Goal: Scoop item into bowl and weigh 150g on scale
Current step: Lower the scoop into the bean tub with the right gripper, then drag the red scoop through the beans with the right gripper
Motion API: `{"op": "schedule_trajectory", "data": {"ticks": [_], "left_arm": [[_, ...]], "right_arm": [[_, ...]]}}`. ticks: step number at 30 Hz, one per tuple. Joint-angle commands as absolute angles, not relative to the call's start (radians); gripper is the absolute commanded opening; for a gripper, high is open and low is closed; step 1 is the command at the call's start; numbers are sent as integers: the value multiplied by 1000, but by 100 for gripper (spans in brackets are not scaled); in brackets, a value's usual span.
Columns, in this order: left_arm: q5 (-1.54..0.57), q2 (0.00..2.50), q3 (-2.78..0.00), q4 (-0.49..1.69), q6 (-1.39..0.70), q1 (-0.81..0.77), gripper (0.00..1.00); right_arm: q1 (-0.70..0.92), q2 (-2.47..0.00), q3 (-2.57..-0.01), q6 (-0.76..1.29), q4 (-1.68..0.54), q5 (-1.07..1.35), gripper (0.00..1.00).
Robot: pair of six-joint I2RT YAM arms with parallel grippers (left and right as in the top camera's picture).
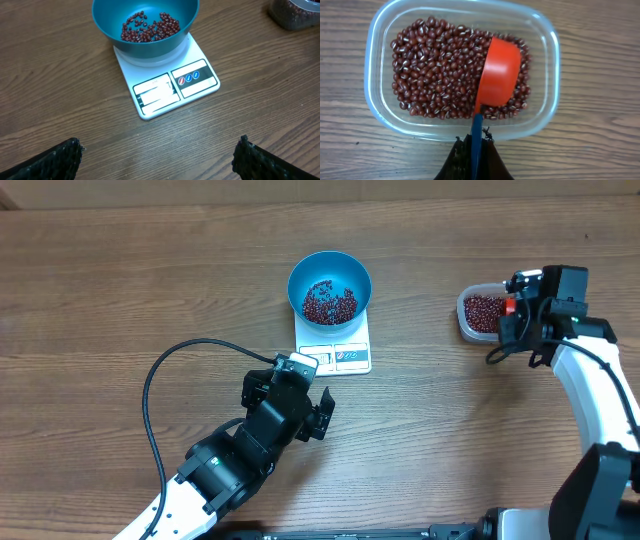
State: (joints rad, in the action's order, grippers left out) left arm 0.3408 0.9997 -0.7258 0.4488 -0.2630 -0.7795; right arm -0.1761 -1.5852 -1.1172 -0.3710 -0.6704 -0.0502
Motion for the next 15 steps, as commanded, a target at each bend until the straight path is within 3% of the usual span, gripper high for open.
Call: {"op": "schedule_trajectory", "data": {"ticks": [1,15], "left_arm": [[340,995,-720,448,-277,-786,100],[340,995,-720,448,-277,-786,100]], "right_arm": [[-179,-1617,-1111,-376,-678,-21,4],[-252,-1618,-1111,-375,-678,218,4]]}}
